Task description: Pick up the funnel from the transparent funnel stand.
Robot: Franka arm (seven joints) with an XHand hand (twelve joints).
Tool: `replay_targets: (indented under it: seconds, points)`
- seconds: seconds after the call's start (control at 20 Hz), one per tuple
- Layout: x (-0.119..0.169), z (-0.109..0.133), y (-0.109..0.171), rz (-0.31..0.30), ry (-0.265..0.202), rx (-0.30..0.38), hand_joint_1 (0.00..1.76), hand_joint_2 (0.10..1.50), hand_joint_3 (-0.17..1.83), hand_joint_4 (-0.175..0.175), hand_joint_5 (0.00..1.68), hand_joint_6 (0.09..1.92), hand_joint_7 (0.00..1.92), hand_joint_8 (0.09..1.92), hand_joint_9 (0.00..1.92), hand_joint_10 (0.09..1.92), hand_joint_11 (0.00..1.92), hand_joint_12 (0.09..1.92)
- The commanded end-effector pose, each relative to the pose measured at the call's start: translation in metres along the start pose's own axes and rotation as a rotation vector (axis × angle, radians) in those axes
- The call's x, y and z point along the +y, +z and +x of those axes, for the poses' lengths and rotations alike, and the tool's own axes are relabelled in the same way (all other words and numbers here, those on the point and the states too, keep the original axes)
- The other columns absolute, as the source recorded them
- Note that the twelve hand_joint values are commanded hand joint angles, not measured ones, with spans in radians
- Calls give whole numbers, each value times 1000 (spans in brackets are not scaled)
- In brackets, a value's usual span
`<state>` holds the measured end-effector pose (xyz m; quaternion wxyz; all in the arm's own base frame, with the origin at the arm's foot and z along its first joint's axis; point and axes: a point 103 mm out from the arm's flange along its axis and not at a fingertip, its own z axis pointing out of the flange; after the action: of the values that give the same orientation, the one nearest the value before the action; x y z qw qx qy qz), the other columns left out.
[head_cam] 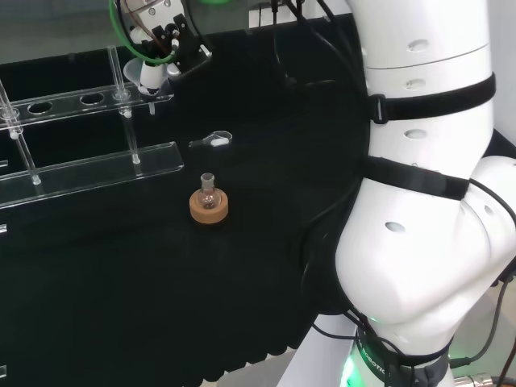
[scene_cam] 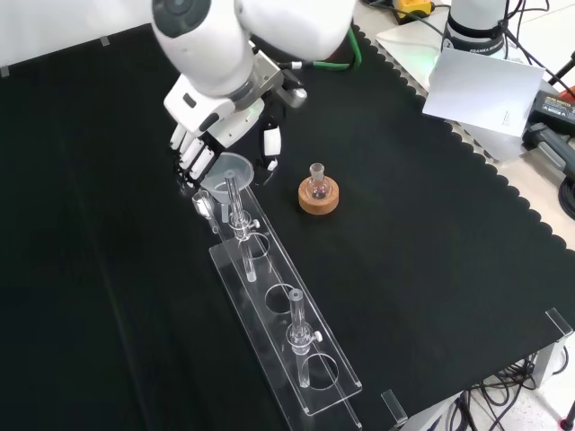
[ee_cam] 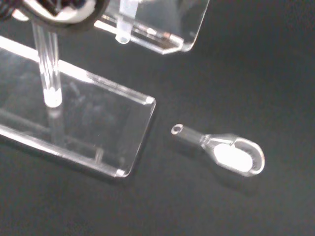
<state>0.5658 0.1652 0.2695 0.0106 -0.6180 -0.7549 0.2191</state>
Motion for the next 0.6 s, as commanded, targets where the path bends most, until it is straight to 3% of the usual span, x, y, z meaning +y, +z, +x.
replay_targets:
  seconds: [0.05,0.25,0.6]
  points:
    - [-15,0,-36,-120,26,-53,878,719,587,-26,547,87,441,658,700,559,572,1321]
    - [-29,-2,-60,-74,27,-66,883,725,592,-21,594,87,459,659,722,555,580,1312]
    - [-65,-7,-85,-73,66,-87,880,724,597,-17,607,93,464,648,726,539,569,1298]
